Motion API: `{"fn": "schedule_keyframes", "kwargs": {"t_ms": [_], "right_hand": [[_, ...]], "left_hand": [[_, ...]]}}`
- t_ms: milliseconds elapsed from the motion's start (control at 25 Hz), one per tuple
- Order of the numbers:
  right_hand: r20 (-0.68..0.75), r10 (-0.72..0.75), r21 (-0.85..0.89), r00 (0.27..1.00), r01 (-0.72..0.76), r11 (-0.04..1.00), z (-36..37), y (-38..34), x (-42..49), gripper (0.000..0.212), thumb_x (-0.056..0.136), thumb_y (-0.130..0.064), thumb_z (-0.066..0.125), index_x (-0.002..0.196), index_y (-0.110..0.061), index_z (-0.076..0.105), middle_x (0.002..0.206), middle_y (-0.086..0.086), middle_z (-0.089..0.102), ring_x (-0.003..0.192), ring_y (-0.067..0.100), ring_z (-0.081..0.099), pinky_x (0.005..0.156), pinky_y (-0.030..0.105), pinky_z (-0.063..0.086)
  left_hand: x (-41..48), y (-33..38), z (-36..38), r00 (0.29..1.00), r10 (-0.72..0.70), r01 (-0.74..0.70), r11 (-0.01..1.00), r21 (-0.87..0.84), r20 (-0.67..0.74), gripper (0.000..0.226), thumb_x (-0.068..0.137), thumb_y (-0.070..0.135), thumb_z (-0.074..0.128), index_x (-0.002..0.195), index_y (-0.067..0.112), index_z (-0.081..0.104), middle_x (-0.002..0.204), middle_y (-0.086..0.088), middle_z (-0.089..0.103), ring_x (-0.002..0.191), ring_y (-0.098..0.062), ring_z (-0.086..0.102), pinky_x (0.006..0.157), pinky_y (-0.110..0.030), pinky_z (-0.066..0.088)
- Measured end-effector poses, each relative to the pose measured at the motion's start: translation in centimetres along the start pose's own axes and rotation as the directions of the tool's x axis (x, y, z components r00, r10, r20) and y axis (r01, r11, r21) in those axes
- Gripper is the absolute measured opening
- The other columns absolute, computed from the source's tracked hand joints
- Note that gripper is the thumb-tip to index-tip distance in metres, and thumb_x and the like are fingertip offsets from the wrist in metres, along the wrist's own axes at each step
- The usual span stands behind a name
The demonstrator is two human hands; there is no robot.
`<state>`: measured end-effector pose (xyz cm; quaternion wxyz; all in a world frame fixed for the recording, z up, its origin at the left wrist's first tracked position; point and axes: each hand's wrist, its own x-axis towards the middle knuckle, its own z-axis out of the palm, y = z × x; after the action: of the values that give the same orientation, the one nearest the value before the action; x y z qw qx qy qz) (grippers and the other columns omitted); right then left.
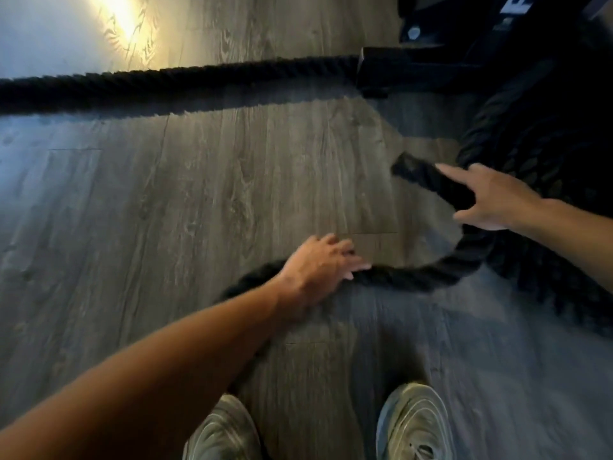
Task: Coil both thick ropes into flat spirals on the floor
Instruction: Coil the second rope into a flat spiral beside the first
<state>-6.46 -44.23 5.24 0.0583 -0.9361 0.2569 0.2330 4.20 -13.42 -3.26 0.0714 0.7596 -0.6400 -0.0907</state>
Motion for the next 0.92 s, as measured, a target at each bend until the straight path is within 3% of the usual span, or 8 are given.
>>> {"fn": "schedule_keyframes", "kwargs": {"t_ms": [120, 240, 360, 480, 560, 640, 760, 920], "right_hand": [[0.189, -0.269, -0.416, 0.945, 0.325, 0.849, -1.0, -1.1, 0.2, 0.099, 0.084, -0.036, 0.069, 0.146, -0.061, -0.005, 0.142, 0.009, 0.038, 0.096, 0.027, 0.061, 0.063, 0.032, 0.045], [0.265, -0.55, -0.52, 0.792, 0.598, 0.61, 0.6, -5.4, 0.6, 0.094, 0.088, -0.026, 0.058, 0.149, -0.054, -0.007, 0.122, 0.003, 0.044, 0.1, 0.025, 0.055, 0.07, 0.035, 0.044], [0.211, -0.703, -0.583, 0.679, 0.665, 0.467, 3.0, -11.0, 1.5, 0.098, 0.084, -0.017, 0.06, 0.152, -0.051, -0.002, 0.128, 0.003, 0.045, 0.106, 0.025, 0.048, 0.073, 0.035, 0.039], [0.181, -0.76, -0.522, 0.624, 0.716, 0.464, 4.4, -15.0, 2.3, 0.098, 0.081, -0.018, 0.068, 0.153, -0.048, 0.008, 0.135, 0.002, 0.046, 0.112, 0.026, 0.045, 0.082, 0.039, 0.044], [0.154, -0.794, -0.405, 0.589, 0.77, 0.493, 5.2, -16.7, 2.1, 0.096, 0.078, -0.013, 0.07, 0.153, -0.044, 0.018, 0.137, -0.003, 0.048, 0.11, 0.023, 0.043, 0.089, 0.036, 0.042], [0.091, -0.828, -0.216, 0.553, 0.823, 0.525, 6.3, -17.4, 1.8, 0.09, 0.076, -0.001, 0.067, 0.151, -0.037, 0.031, 0.135, -0.006, 0.051, 0.108, 0.018, 0.045, 0.093, 0.03, 0.042], [-0.034, -0.809, 0.046, 0.586, 0.81, 0.585, 7.7, -17.3, 1.3, 0.079, 0.072, 0.006, 0.072, 0.137, -0.031, 0.045, 0.136, -0.008, 0.047, 0.114, 0.018, 0.055, 0.093, 0.033, 0.048], [-0.115, -0.749, 0.23, 0.652, 0.751, 0.619, 8.5, -17.0, 0.8, 0.072, 0.071, 0.001, 0.079, 0.13, -0.028, 0.05, 0.133, -0.006, 0.048, 0.114, 0.02, 0.058, 0.092, 0.036, 0.05]], "left_hand": [[-3.7, 5.3, 2.3, 0.994, 0.061, -0.032, 0.956, -0.292, 0.09, 0.033, 0.1, 0.043, 0.05, 0.124, 0.028, 0.068, 0.113, -0.004, 0.065, 0.097, -0.028, 0.066, 0.074, -0.038, 0.053], [-8.3, 5.8, 3.5, 0.997, 0.067, -0.053, 0.94, -0.337, 0.03, 0.026, 0.102, 0.041, 0.05, 0.107, 0.025, 0.07, 0.1, 0.0, 0.066, 0.088, -0.024, 0.066, 0.07, -0.037, 0.056], [-11.3, 0.9, 3.6, 0.977, -0.151, 0.104, 0.953, -0.284, -0.149, 0.013, 0.094, 0.033, 0.064, 0.101, 0.023, 0.068, 0.097, -0.001, 0.063, 0.084, -0.026, 0.061, 0.071, -0.043, 0.054], [-12.2, -4.6, 1.5, 0.879, -0.416, 0.345, 0.892, -0.292, -0.234, 0.026, 0.091, 0.023, 0.073, 0.116, 0.02, 0.067, 0.112, -0.009, 0.057, 0.097, -0.03, 0.058, 0.079, -0.045, 0.055], [-11.7, -6.9, 0.0, 0.935, -0.26, 0.231, 0.962, -0.144, -0.241, 0.035, 0.091, 0.022, 0.072, 0.125, 0.024, 0.065, 0.121, -0.013, 0.058, 0.103, -0.033, 0.06, 0.08, -0.047, 0.058], [-10.8, -8.9, -1.7, 0.99, 0.102, -0.097, 0.993, 0.062, -0.093, 0.048, 0.09, 0.027, 0.072, 0.135, 0.031, 0.057, 0.132, -0.012, 0.057, 0.114, -0.032, 0.059, 0.085, -0.044, 0.056], [-8.0, -10.2, -3.8, 0.86, 0.484, -0.508, 0.844, 0.17, 0.163, 0.057, 0.086, 0.023, 0.076, 0.138, 0.035, 0.056, 0.144, -0.004, 0.052, 0.129, -0.028, 0.051, 0.097, -0.043, 0.052], [-4.0, -9.3, -3.3, 0.745, 0.606, -0.653, 0.747, 0.122, 0.28, 0.05, 0.088, 0.044, 0.065, 0.137, 0.035, 0.059, 0.151, 0.002, 0.051, 0.144, -0.025, 0.036, 0.108, -0.046, 0.043]]}}
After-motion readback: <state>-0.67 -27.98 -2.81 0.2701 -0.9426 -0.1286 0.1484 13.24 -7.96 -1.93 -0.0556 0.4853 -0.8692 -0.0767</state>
